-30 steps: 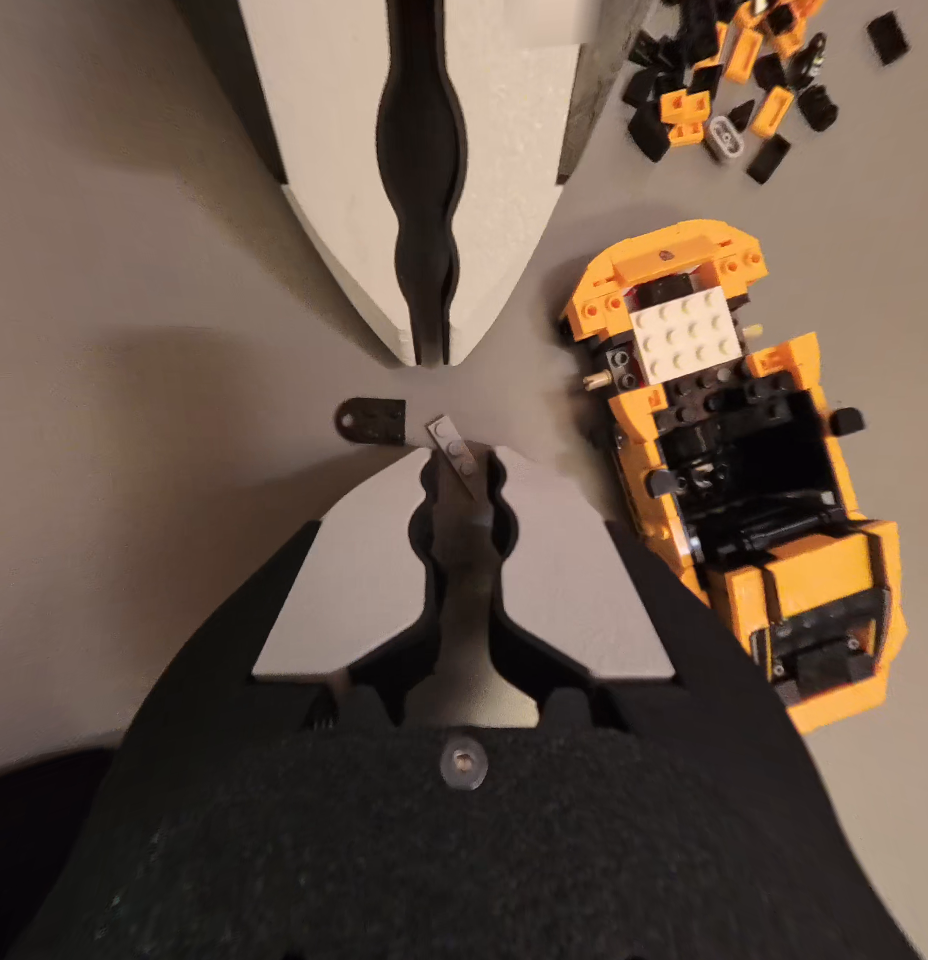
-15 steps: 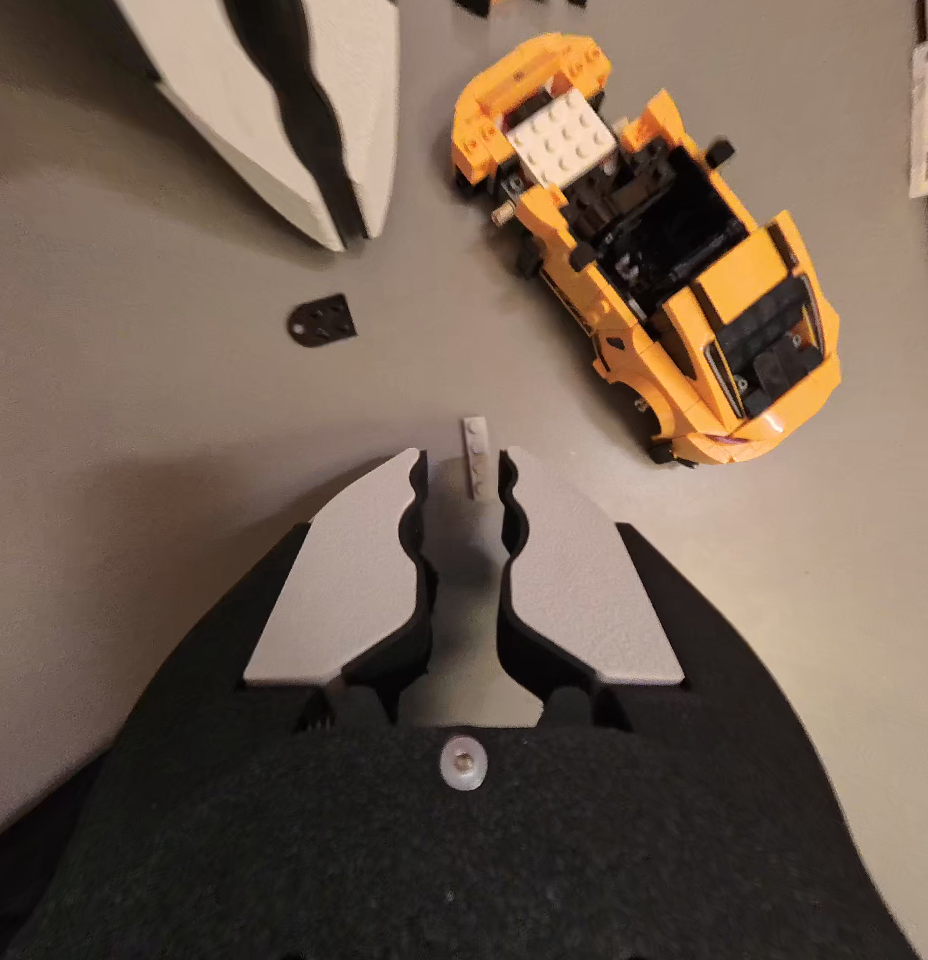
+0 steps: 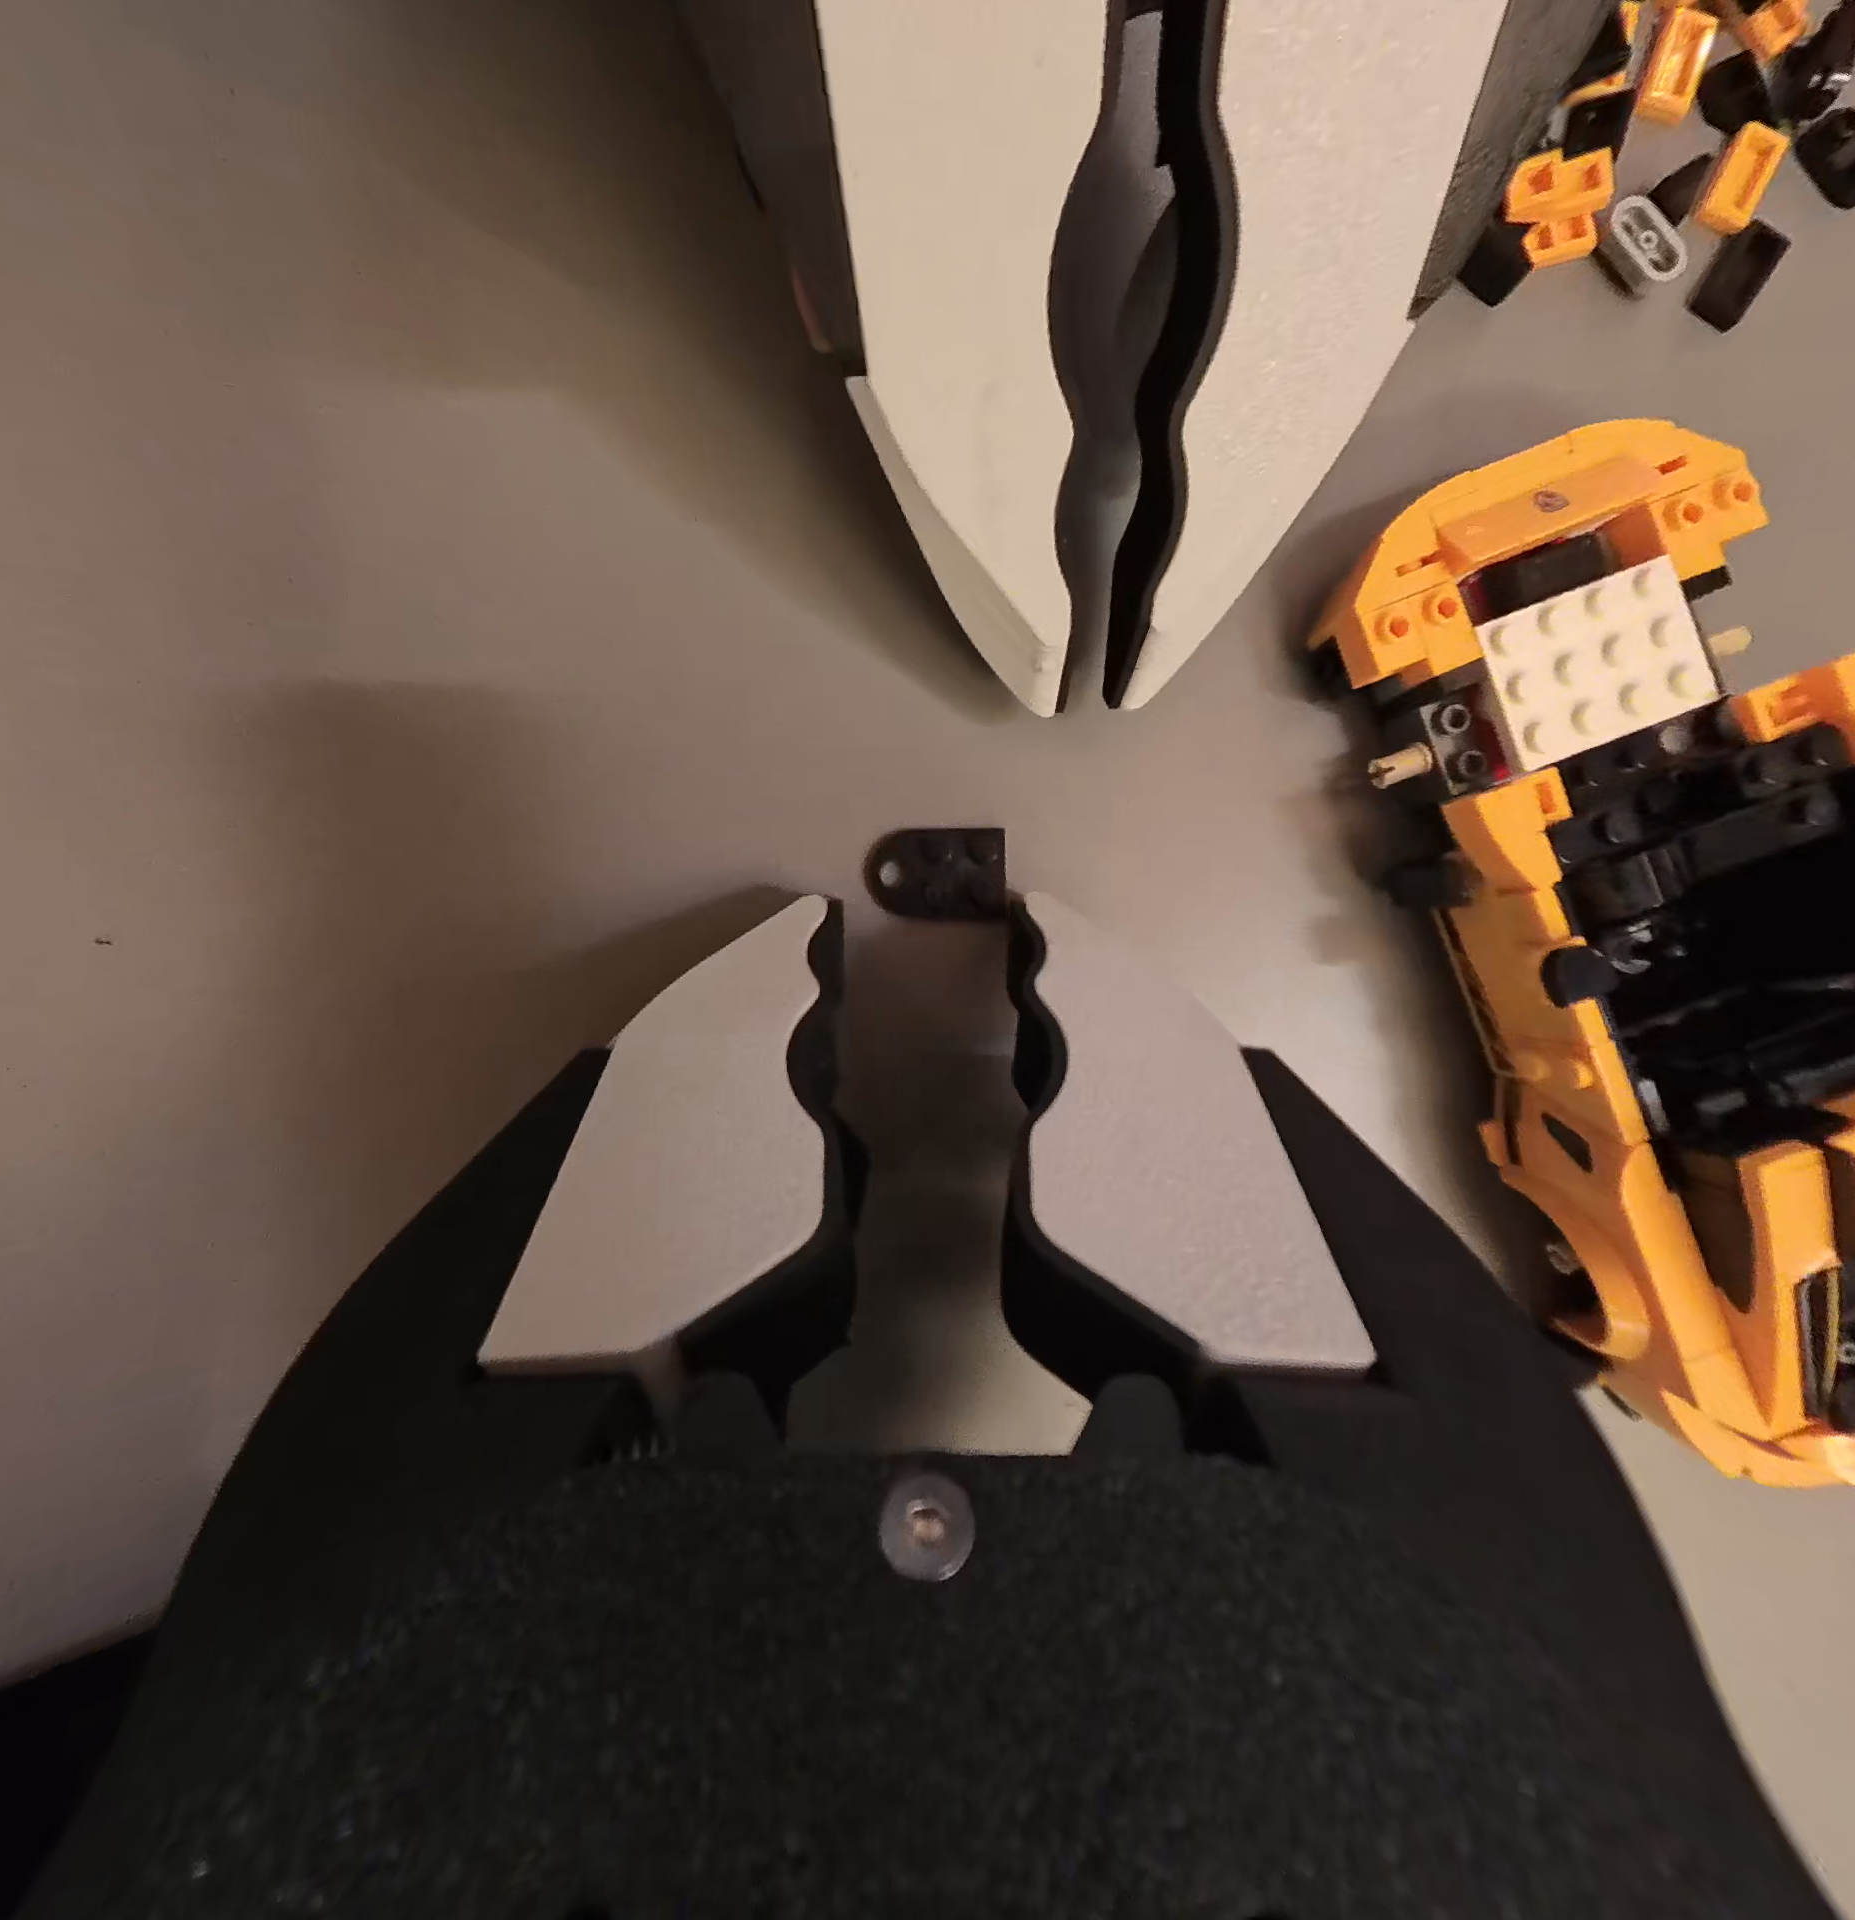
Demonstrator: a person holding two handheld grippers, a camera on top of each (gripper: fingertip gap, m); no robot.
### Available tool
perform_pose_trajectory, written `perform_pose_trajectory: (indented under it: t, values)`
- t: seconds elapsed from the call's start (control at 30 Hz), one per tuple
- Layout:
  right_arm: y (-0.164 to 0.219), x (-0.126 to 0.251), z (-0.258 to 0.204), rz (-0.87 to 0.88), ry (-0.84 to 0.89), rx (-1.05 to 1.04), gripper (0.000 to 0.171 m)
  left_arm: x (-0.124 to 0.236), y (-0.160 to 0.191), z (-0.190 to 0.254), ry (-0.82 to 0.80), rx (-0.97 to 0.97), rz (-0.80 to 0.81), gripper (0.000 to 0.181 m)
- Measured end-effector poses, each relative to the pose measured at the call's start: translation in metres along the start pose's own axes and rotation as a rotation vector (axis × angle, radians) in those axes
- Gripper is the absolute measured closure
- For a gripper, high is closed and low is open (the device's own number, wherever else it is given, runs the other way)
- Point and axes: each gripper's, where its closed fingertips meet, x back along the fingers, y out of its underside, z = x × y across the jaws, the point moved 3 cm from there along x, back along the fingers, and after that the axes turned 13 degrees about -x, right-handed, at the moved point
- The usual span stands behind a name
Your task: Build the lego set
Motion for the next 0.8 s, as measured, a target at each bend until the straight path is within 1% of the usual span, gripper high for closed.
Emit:
perform_pose_trajectory:
  t: [0.13, 0.23, 0.43, 0.47, 0.57, 0.6, 0.7, 0.8]
  values:
    - [-0.001, -0.001, -0.002, 0.008, 0.000, -0.022, 0.146, 0.001, -0.001, 0.003, 0.014, -0.008, -0.003, 0.174]
    - [-0.002, -0.002, -0.004, 0.014, 0.011, -0.047, 0.153, 0.000, 0.000, 0.006, 0.034, -0.018, -0.014, 0.174]
    - [-0.001, -0.003, -0.012, 0.034, 0.060, -0.145, 0.171, 0.000, -0.001, 0.028, 0.169, -0.041, -0.044, 0.175]
    - [-0.001, -0.004, -0.014, 0.038, 0.066, -0.153, 0.171, 0.000, -0.001, 0.031, 0.185, -0.038, -0.053, 0.173]
    - [0.000, -0.004, -0.022, 0.052, 0.054, -0.148, 0.171, -0.003, -0.002, 0.032, 0.171, -0.025, -0.083, 0.154]
    - [0.001, -0.003, -0.021, 0.058, 0.057, -0.148, 0.171, -0.004, -0.003, 0.032, 0.162, -0.021, -0.083, 0.152]
    - [0.005, 0.003, -0.015, 0.074, 0.070, -0.155, 0.168, -0.007, -0.007, 0.030, 0.125, -0.020, -0.087, 0.152]
    - [0.004, 0.015, -0.003, 0.130, 0.098, -0.194, 0.169, -0.011, -0.008, 0.031, 0.110, -0.018, -0.101, 0.156]
